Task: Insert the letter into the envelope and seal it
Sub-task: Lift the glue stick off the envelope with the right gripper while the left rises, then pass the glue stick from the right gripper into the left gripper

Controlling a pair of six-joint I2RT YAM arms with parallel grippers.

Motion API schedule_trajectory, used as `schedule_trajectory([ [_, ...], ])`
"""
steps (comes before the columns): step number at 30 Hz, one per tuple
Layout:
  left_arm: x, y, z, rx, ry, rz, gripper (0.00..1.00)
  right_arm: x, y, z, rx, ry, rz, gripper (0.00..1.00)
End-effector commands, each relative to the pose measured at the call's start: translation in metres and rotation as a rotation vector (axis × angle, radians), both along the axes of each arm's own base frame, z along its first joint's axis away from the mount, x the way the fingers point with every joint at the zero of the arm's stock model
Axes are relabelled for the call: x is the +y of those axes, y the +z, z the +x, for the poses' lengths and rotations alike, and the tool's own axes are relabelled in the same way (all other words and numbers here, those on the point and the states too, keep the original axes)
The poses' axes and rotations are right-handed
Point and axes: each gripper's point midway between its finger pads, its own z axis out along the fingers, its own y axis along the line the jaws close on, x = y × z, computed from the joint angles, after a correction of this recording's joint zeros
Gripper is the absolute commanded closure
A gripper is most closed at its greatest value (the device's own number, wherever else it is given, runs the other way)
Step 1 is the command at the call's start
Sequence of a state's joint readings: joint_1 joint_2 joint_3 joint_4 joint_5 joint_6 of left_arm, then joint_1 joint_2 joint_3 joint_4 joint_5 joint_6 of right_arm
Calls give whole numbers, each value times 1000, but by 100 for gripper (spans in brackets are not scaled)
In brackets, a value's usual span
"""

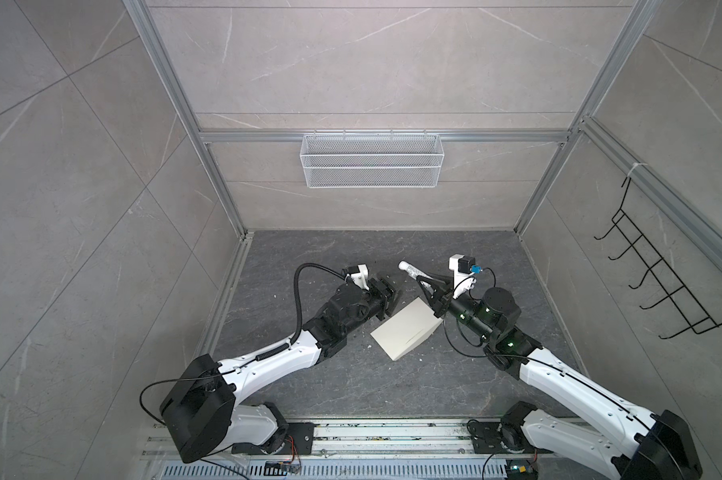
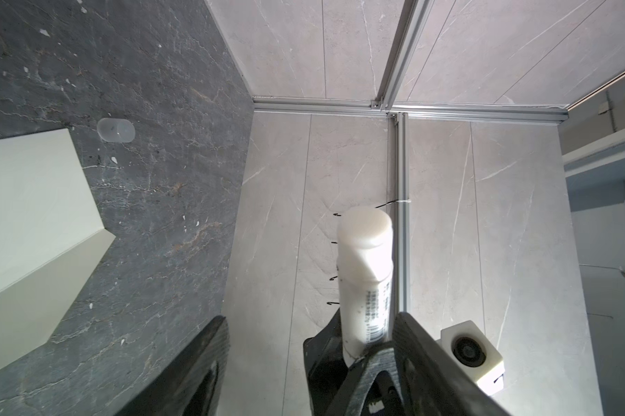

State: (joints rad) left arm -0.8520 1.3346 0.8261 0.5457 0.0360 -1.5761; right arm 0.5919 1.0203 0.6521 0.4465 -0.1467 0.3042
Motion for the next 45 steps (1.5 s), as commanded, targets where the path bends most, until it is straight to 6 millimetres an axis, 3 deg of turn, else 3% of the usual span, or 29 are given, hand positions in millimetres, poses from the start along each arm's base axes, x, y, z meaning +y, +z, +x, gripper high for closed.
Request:
schedule_trajectory([
  [1,-5,41,4,-51,-10,-118,27,7,6,-2,-20,19,26,100],
  [8,-11,36,10,-33,-9,-135,36,21,0,-5,-8,51,11,100],
  [11,-14,32,11,-15,-16,-139,45,24,-2,-7,-7,56,5,100],
  [14,-15,28,14,-10,-14,-138,59,25,-3,-9,-9,58,0,100],
  [19,-13,20,17,-19,-2,-87,97,25,-4,-12,0,60,-11,100],
  [21,-13,19,17,-39,-2,-39,100,25,-5,-11,38,53,-33,100],
  [23,-12,21,16,-85,-6,18,100,26,-4,-11,78,56,-60,93],
  [27,-5,23,14,-193,-7,191,100,25,3,-13,115,58,-62,63],
  [30,6,25,10,-279,-7,341,100,17,8,-15,132,31,-54,36],
  [33,17,24,5,-368,-14,474,100,5,10,-20,144,-9,-43,2],
  [40,44,11,-12,-596,-70,749,100,-26,-5,-29,234,-125,-54,1],
  [45,60,-6,-21,-687,-106,896,100,-55,-29,-33,335,-255,-74,1],
])
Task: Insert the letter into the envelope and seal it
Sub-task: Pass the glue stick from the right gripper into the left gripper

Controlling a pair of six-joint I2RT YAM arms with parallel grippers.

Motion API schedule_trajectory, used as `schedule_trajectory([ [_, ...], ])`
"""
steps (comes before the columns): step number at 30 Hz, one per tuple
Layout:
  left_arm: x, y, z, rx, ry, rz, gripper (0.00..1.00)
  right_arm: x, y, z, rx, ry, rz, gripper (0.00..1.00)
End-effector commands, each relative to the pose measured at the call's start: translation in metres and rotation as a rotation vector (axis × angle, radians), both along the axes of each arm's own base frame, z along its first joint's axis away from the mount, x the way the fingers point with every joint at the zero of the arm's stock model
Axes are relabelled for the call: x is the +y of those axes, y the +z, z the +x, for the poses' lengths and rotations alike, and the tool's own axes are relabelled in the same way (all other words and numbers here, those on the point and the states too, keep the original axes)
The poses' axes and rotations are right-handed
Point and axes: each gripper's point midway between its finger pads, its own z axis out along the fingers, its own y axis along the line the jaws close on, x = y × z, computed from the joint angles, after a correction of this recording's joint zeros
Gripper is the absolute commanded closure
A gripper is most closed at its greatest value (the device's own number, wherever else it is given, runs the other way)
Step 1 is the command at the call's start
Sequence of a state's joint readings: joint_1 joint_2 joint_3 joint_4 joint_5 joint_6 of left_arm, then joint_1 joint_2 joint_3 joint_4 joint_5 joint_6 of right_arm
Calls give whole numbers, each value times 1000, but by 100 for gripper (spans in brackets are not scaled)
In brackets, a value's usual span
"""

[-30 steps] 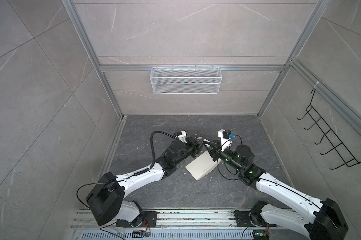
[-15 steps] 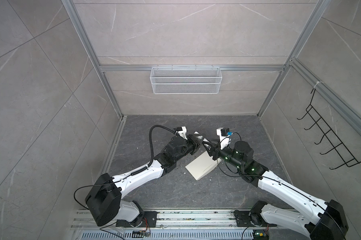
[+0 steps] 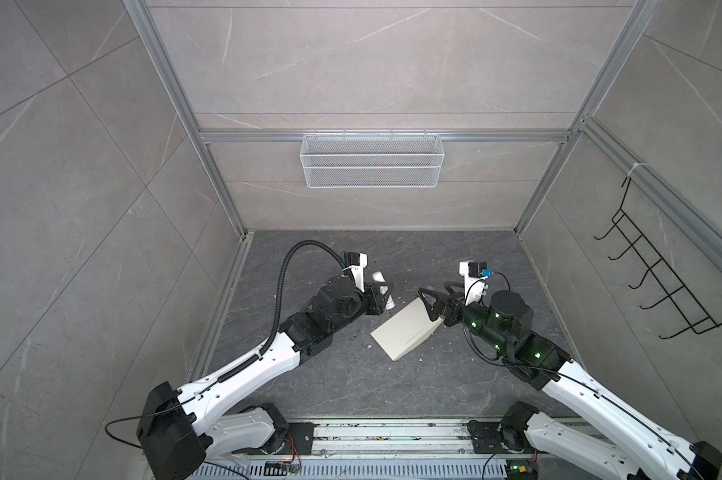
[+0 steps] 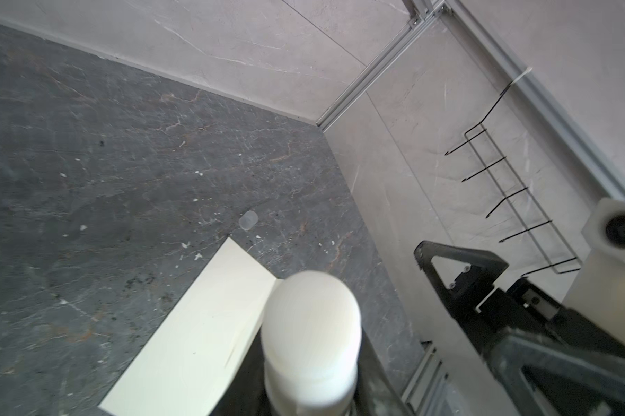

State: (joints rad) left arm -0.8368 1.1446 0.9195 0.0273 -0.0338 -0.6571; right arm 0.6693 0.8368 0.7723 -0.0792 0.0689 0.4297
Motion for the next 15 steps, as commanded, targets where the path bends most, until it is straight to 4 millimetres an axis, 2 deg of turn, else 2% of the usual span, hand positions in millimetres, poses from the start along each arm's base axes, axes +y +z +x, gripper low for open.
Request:
schedule_trajectory([
  [1,14,-7,-4,-134,-34,176,100,-27,-28,-4,115,-133,-28,1],
  [7,16,-18,-9,-174,-75,237,100,-52,-61,-11,212,-255,3,1],
  [15,12,-26,-9,-163,-91,233,100,-41,-90,-11,323,-243,20,1],
])
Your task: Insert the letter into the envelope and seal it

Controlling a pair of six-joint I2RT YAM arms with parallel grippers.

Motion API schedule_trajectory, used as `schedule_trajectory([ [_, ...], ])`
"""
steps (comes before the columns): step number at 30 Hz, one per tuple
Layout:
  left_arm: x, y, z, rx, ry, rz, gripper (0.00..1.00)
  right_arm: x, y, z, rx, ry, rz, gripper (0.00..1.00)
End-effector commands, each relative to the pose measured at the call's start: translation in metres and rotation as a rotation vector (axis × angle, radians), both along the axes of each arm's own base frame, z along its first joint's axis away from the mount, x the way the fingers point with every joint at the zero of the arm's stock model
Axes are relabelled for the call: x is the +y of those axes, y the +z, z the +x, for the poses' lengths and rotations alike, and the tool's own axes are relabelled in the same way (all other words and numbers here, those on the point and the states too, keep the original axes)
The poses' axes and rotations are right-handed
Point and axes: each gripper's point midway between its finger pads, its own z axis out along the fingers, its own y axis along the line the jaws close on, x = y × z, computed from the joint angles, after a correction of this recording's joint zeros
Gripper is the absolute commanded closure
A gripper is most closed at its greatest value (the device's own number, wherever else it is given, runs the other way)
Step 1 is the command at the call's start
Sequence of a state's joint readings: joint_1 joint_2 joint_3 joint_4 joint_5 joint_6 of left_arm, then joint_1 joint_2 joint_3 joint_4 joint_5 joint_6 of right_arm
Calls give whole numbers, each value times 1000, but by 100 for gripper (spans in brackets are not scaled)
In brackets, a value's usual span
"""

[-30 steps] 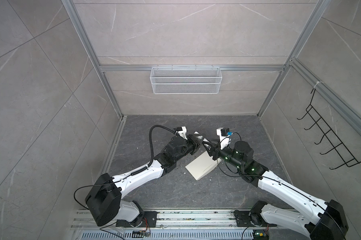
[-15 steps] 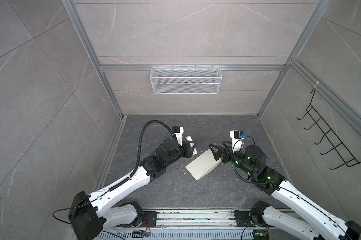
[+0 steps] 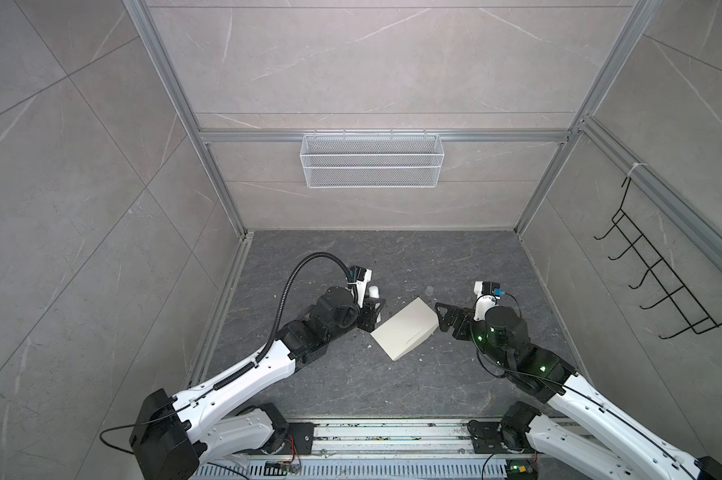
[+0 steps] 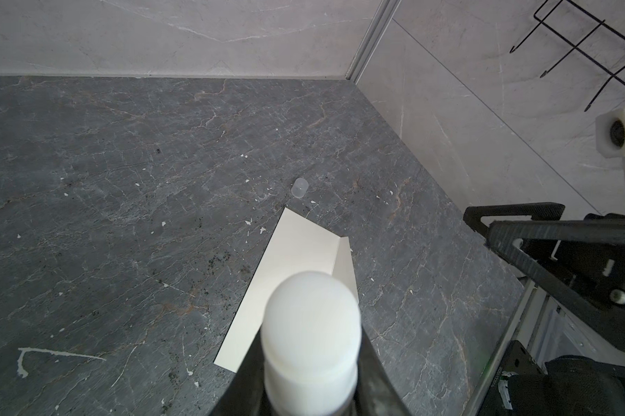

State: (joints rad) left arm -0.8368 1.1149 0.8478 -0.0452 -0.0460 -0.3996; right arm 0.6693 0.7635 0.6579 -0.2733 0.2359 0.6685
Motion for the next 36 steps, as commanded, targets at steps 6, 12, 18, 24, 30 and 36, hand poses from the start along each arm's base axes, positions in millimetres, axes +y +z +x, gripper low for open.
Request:
schedule_trajectory([
  [6,-2,8,-1,-50,-27,-5,100,12,-40,0,154,-27,70,3],
  [12,0,6,-1,-43,-22,4,100,17,-78,-2,276,-66,120,7],
  [18,4,1,0,-41,-4,12,100,30,-111,0,376,-71,159,13],
  [24,5,-1,-1,-39,-5,18,100,43,-136,6,446,-85,200,27],
  [30,6,-1,-2,-39,-5,20,100,43,-154,12,491,-113,181,41],
  [36,6,-2,-2,-40,-5,22,100,40,-167,17,523,-119,138,59],
])
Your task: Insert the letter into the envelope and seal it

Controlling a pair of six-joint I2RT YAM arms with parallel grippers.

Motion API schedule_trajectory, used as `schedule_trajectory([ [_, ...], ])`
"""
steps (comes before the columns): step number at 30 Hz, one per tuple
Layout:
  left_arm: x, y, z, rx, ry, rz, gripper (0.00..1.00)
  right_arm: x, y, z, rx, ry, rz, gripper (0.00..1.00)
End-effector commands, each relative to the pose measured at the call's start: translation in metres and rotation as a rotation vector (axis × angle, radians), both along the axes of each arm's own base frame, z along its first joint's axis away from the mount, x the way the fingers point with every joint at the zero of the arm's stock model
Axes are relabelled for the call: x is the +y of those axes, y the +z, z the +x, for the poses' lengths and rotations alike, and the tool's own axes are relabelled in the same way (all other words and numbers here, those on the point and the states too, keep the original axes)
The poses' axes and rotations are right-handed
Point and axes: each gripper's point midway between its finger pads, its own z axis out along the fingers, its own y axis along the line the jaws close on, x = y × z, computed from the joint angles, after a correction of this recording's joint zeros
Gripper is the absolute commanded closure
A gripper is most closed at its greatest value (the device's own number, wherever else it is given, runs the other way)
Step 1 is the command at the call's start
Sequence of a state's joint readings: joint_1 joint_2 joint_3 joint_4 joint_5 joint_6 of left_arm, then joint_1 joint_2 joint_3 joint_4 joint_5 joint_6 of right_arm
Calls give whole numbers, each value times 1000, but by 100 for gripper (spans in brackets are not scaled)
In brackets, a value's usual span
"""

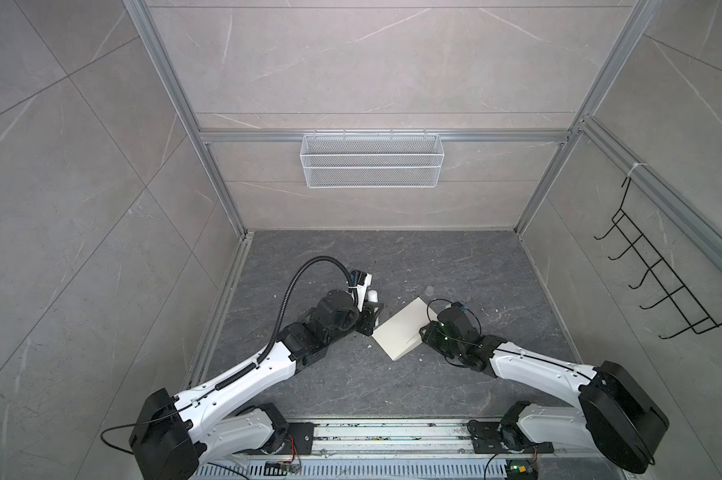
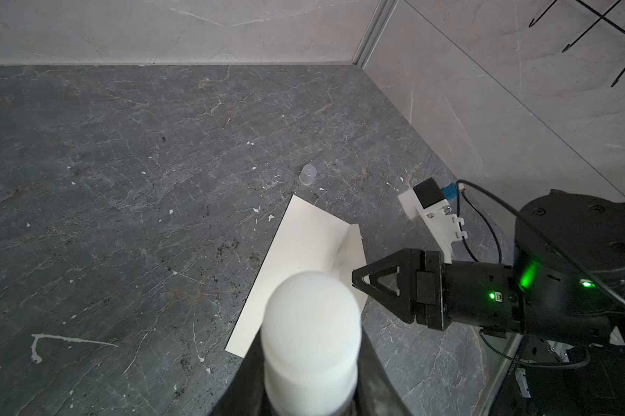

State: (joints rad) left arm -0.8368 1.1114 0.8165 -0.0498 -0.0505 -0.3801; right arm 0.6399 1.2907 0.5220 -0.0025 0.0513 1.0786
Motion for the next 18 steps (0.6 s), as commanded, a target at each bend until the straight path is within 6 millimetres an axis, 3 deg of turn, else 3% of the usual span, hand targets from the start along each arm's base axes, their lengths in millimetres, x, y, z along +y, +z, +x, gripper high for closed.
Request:
schedule_trajectory([
  [1,2,12,0,-46,-2,-12,100,2,-1,6,3,20,-21,62],
  [10,4,3,4,-37,16,9,100,7,2,10,8,157,-137,98],
  [18,4,-6,6,-17,31,20,100,13,29,14,-16,366,-279,100],
])
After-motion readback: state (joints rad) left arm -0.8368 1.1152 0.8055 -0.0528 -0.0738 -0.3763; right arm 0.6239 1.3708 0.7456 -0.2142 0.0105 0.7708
